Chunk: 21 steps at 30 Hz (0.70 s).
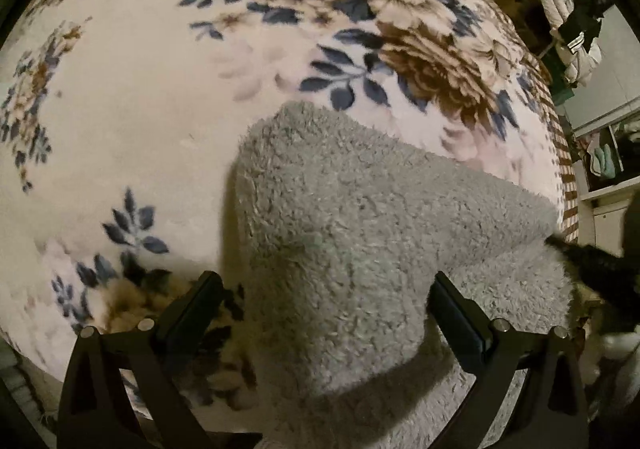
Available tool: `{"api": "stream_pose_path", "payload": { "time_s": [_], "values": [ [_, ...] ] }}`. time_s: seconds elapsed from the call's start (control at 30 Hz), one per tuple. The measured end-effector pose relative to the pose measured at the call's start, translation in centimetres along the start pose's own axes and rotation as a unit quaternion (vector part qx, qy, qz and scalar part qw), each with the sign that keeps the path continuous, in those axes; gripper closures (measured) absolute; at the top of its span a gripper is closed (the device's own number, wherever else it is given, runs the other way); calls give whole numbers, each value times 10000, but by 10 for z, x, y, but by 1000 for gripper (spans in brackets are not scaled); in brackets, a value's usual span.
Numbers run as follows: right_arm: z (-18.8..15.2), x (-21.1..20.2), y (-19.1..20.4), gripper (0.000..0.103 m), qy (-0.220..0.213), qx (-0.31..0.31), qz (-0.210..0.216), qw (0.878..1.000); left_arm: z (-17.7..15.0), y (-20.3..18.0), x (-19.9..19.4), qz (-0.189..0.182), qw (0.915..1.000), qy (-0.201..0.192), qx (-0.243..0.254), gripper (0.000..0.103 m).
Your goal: Fold towel
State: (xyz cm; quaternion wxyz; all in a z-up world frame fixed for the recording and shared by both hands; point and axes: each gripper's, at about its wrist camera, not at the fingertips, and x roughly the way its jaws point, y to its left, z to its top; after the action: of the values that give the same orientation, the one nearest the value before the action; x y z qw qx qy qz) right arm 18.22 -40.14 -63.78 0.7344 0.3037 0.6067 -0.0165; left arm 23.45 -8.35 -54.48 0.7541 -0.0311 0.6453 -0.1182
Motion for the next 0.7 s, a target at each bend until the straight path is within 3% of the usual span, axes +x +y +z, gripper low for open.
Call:
{"api": "stream_pose_path", "payload": {
  "time_s": [0.07, 0.13, 0.23, 0.33, 0.4, 0.5, 0.57, 0.67, 0.7],
  "values": [
    [4, 2, -12, 62, 214, 222, 90, 9995, 0, -1, -4, 38, 10000, 3, -9, 0],
    [5, -18, -15, 55, 145, 308, 213, 9992, -2, -3, -13, 39, 10000, -46, -3, 0],
    [-13, -70, -2, 53, -362, -68, 228, 9991, -9, -7, -38, 7, 9997, -246, 36, 0],
    [-44, -96, 22, 53, -535, -705, 332, 9955, -19, -11, -53, -21, 9991, -406, 109, 0],
    [-62, -86, 37, 53, -436, -1135, 281, 9922, -31, -12, -48, 99, 9992, -329, 213, 0],
    [-90, -39, 26, 53, 95, -1439, -374, 9888, -47, 5, -7, 463, 9986, 187, 179, 0],
    [-95, -14, 9, 53, 344, -1299, -663, 9887, -54, 27, 15, -22, 9981, 519, -321, 0],
    [-89, -13, -4, 49, 467, -968, -246, 9939, -53, 40, 3, -593, 9944, 436, -757, 0],
    [-83, -27, -6, 45, 407, -820, 112, 9957, -52, 40, -6, -725, 9940, 296, -761, 0]
  ]
}}
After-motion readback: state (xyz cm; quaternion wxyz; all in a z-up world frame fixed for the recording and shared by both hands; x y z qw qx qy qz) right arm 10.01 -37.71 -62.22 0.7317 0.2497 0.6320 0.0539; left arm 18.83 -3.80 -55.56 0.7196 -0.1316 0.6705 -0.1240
